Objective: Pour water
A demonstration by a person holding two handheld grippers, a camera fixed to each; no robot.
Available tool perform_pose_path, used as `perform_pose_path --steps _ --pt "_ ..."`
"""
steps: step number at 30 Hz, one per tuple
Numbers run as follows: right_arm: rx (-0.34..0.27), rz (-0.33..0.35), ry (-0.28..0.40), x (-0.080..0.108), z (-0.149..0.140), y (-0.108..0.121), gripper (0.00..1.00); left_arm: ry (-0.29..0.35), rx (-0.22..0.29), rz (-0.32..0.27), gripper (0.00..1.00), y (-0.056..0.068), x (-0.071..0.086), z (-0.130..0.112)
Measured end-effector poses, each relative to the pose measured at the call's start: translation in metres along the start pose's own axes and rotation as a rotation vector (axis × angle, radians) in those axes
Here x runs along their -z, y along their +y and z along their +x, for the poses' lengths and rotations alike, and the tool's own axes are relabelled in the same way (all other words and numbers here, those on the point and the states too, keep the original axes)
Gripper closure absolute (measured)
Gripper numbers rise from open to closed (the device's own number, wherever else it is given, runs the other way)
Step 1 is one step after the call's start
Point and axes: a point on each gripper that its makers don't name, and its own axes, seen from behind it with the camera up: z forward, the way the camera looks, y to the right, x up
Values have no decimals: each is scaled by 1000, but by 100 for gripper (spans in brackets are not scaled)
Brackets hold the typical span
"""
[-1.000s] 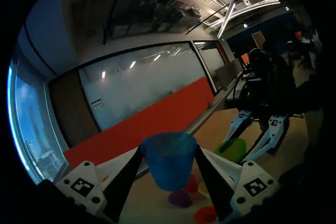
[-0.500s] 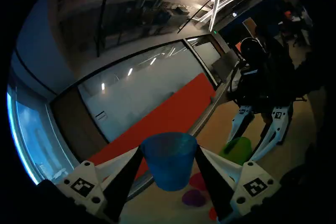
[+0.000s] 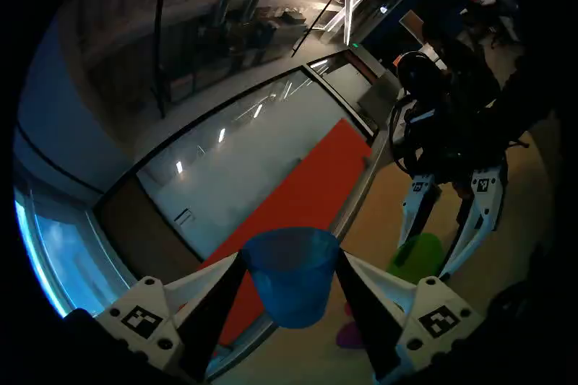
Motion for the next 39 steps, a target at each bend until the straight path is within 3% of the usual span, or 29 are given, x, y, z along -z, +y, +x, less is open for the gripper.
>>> perform_pose_path --steps 12,39 --pt "2 19 -1 -6 -2 -6 9 -11 -122 10 13 0 -4 -1" --pt "14 51 17 -19 3 -16 10 -11 -276 25 12 -1 -7 8"
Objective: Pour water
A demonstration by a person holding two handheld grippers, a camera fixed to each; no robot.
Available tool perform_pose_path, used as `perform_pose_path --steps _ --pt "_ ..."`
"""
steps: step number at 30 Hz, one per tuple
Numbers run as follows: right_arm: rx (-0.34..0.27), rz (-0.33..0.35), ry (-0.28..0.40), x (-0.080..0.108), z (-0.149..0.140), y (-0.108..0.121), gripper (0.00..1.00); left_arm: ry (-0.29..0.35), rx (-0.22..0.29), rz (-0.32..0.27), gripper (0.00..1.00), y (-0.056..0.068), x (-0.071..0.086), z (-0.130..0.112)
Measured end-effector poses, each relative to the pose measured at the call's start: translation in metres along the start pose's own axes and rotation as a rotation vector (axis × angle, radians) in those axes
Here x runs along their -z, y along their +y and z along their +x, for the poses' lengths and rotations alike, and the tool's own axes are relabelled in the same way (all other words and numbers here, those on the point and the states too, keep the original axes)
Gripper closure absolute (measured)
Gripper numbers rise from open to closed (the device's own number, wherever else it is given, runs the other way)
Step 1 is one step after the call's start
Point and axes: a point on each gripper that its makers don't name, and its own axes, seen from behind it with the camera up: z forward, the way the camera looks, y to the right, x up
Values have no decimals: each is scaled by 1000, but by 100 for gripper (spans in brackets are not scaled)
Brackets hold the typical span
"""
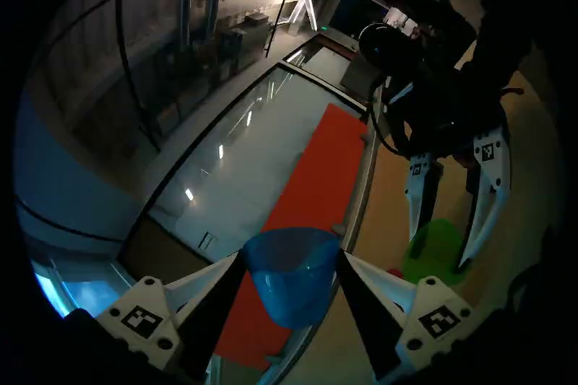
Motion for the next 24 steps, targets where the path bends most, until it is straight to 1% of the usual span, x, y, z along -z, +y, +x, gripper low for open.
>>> perform_pose_path --steps 9,12,24 --pt "2 -3 4 0 1 1 10 7 -41 -1 12 0 -3 4" --pt "1 -4 6 0 1 1 10 8 -50 0 12 2 -3 4" --pt "6 -2 8 1 3 1 10 12 -83 3 13 0 0 6"
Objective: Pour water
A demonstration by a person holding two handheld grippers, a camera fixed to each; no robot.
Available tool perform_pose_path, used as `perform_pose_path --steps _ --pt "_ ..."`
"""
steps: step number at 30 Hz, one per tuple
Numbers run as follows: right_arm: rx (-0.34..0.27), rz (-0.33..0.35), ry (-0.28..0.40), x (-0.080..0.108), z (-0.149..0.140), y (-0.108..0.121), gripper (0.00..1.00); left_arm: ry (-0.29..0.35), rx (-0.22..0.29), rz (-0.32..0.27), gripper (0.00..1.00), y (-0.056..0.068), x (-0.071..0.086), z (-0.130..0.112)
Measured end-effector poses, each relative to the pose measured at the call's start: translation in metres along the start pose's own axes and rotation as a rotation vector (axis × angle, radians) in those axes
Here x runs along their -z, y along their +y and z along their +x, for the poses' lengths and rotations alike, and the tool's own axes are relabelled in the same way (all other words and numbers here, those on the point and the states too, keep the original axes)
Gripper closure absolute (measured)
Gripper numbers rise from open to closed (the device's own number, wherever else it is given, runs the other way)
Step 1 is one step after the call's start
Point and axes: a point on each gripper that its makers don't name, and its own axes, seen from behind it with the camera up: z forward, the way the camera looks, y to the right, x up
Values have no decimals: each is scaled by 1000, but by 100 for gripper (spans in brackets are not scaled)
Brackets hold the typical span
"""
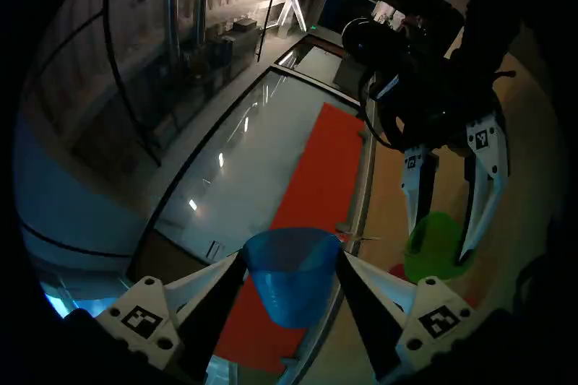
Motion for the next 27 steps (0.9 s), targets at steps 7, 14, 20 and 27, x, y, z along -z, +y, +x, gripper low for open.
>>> perform_pose_path --steps 7,14,20,27 --pt "6 0 3 0 2 0 10 6 -17 3 13 0 2 1" --pt "6 0 9 -1 4 0 10 10 -42 1 12 0 4 3" --pt "7 0 10 -1 5 1 10 10 -52 3 13 -2 4 4" --pt "8 -1 15 -2 7 1 10 7 -74 -1 13 1 3 3"
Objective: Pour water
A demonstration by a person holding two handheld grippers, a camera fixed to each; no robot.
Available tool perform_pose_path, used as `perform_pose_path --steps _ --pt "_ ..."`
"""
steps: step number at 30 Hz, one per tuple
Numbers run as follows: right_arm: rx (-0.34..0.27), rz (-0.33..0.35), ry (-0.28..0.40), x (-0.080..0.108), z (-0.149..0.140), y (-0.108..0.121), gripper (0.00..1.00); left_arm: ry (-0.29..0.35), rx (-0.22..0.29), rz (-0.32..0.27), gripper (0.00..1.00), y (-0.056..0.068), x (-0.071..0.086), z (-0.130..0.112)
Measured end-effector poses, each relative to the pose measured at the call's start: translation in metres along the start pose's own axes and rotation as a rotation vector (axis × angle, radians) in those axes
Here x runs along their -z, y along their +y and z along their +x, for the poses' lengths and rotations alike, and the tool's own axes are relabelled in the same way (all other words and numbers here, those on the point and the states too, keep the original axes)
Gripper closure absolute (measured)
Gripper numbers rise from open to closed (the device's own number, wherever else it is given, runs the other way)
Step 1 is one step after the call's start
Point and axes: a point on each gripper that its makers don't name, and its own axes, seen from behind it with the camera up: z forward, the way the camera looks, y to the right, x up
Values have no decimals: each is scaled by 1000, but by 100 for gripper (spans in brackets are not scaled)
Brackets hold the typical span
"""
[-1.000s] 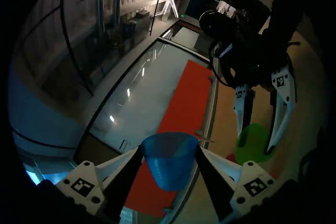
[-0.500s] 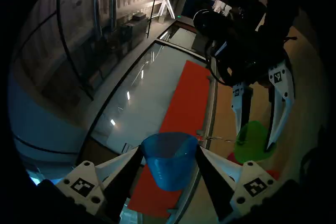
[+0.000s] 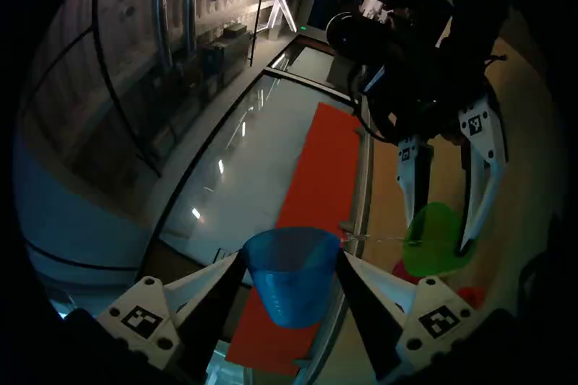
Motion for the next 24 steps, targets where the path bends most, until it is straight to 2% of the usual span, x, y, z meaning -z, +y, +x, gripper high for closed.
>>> perform_pose_path --steps 24 --pt "8 2 5 -1 2 -2 10 -2 -79 1 12 -3 -2 0"
